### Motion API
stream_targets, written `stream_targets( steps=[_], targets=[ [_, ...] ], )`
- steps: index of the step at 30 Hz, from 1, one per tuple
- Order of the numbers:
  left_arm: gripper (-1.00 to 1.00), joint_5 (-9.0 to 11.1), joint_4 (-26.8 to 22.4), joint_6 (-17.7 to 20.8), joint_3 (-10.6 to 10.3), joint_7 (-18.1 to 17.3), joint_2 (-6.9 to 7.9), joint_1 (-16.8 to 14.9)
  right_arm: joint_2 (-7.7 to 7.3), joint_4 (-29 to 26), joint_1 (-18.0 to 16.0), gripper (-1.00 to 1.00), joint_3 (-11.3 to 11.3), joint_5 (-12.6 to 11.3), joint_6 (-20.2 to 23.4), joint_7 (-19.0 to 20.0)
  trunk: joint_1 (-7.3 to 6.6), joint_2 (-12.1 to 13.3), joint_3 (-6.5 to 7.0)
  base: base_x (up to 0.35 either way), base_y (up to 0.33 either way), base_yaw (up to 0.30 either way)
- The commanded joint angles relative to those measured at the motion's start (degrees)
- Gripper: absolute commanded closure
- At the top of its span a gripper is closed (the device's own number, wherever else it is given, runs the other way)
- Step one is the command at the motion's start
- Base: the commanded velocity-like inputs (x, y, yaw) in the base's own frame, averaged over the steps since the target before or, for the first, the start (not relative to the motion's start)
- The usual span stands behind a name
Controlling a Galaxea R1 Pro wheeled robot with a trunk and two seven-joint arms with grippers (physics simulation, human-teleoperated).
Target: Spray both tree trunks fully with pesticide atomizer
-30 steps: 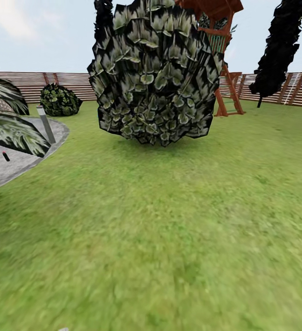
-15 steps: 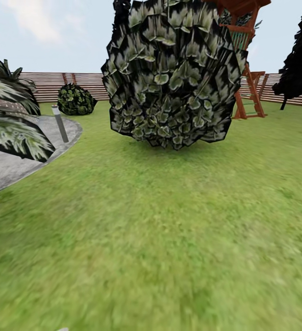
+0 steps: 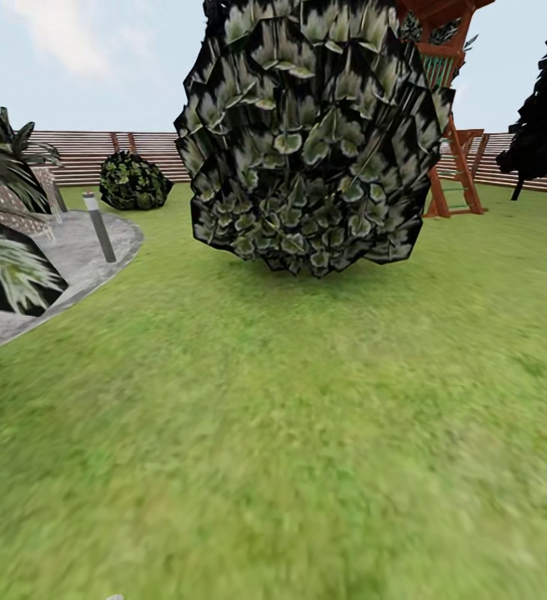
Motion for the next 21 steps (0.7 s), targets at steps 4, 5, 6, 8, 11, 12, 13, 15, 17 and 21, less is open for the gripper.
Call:
stream_targets(
  steps=[4, 5, 6, 8, 11, 12, 13, 15, 17, 21],
  targets=[
    [-1.0, 0.0, 0.0, -0.2, 0.1, 0.0, -0.01, 0.0, -0.01, 0.0, 0.0, -1.0, 0.0, 0.1, -0.2, 0.0, 0.03, 0.0, -0.05, 0.338, -0.109, 0.034],
    [-1.0, 0.0, 0.0, -0.2, 0.1, 0.0, -0.01, 0.0, -0.01, 0.0, 0.0, -1.0, 0.0, 0.1, -0.2, 0.0, 0.03, 0.0, -0.05, 0.338, -0.108, 0.116],
    [-1.0, 0.0, 0.0, -0.2, 0.1, 0.0, -0.01, 0.0, -0.01, 0.0, 0.0, -1.0, 0.0, 0.1, -0.2, 0.0, 0.03, 0.0, -0.05, 0.338, -0.108, 0.165],
    [-1.0, 0.0, 0.0, -0.2, 0.1, 0.0, -0.01, 0.0, -0.01, 0.0, 0.0, -1.0, 0.0, 0.1, -0.2, 0.0, 0.03, 0.0, -0.05, 0.338, -0.108, 0.2],
    [-1.0, 0.0, 0.0, -0.2, 0.1, 0.0, -0.01, 0.0, -0.01, 0.0, 0.0, -1.0, 0.0, 0.1, -0.2, 0.0, 0.03, 0.0, -0.05, 0.338, -0.108, 0.227],
    [-1.0, 0.0, 0.0, -0.2, 0.1, 0.0, -0.01, 0.0, -0.01, 0.0, 0.0, -1.0, 0.0, 0.1, -0.2, 0.0, 0.03, 0.0, -0.05, 0.338, -0.108, 0.236],
    [-1.0, 0.0, 0.0, -0.2, 0.1, 0.0, -0.01, 0.0, -0.01, 0.0, 0.0, -1.0, 0.0, 0.1, -0.2, 0.0, 0.03, 0.0, -0.05, 0.338, -0.108, 0.24],
    [-1.0, 0.0, 0.0, -0.2, 0.1, 0.0, -0.01, 0.0, -0.01, 0.0, 0.0, -1.0, 0.0, 0.1, -0.2, 0.0, 0.03, 0.0, -0.05, 0.338, -0.108, 0.243],
    [-1.0, 0.0, 0.0, -0.2, 0.1, 0.0, -0.01, 0.0, -0.01, 0.0, 0.0, -1.0, 0.0, 0.1, -0.2, 0.0, 0.03, 0.0, -0.05, 0.338, -0.108, 0.244],
    [-1.0, 0.0, 0.0, -0.2, 0.1, 0.0, -0.01, 0.0, -0.01, 0.0, 0.0, -1.0, 0.0, 0.1, -0.2, 0.0, 0.03, 0.0, -0.05, 0.338, -0.108, 0.245]
  ],
)
